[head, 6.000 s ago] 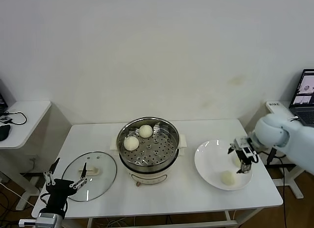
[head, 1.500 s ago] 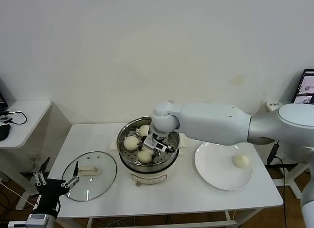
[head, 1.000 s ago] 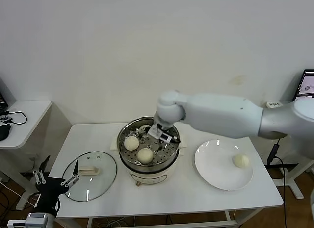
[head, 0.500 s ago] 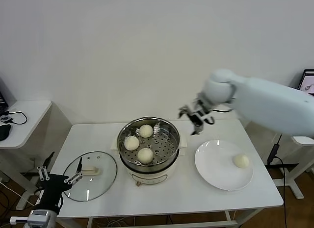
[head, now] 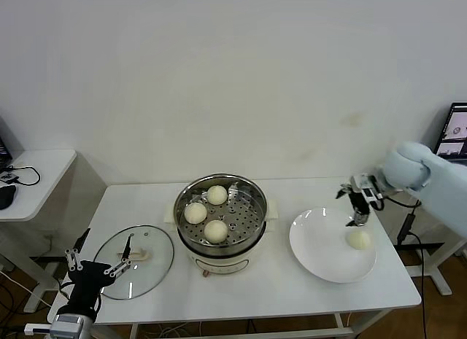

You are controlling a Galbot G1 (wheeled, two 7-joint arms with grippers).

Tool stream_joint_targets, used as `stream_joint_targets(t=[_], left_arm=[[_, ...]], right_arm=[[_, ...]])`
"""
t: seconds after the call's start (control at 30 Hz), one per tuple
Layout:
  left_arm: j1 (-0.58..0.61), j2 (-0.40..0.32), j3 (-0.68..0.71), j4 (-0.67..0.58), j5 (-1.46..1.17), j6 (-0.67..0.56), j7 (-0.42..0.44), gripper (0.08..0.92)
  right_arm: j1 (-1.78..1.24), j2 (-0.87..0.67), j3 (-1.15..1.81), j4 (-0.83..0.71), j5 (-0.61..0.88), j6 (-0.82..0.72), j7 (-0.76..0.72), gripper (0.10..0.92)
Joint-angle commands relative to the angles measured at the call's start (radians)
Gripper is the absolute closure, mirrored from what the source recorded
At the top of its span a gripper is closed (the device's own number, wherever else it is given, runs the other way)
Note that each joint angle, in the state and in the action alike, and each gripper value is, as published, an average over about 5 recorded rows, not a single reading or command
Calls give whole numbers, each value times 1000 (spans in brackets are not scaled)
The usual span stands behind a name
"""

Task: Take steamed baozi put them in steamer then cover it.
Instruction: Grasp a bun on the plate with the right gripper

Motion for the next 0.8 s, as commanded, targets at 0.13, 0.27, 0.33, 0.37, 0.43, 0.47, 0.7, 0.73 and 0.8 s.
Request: stream_joint_targets(t=[0.13, 0.27, 0.33, 0.37, 0.43, 0.47, 0.7, 0.73, 0.8], left_arm=[[13, -13, 8, -5, 14, 0, 0, 177], [22, -16, 3, -5, 15, -1, -1, 177], [25, -18, 2, -6, 16, -1, -1, 177], [25, -18, 1, -6, 16, -1, -1, 177], [26, -19, -1, -7, 16, -1, -1, 177], [26, -19, -2, -8, 15, 0, -1, 177], [24, -19, -5, -1, 15, 0, -1, 177], [23, -19, -5, 0, 15, 0, -1, 177], [22, -18, -6, 2, 15, 0, -1, 177]], right_arm=[[-366, -35, 305, -124, -180, 18, -4, 202], [-368, 14, 310, -185, -215, 22, 2, 203], [-365, 40, 311, -210, -225, 22, 3, 203], [-363, 53, 311, -223, -230, 22, 3, 202], [-359, 78, 309, -244, -237, 23, 2, 203], [-357, 90, 307, -255, -240, 23, 2, 203], [-345, 158, 300, -318, -256, 25, 10, 202], [-344, 167, 300, -327, -260, 26, 11, 203], [-340, 181, 300, -347, -268, 27, 15, 203]])
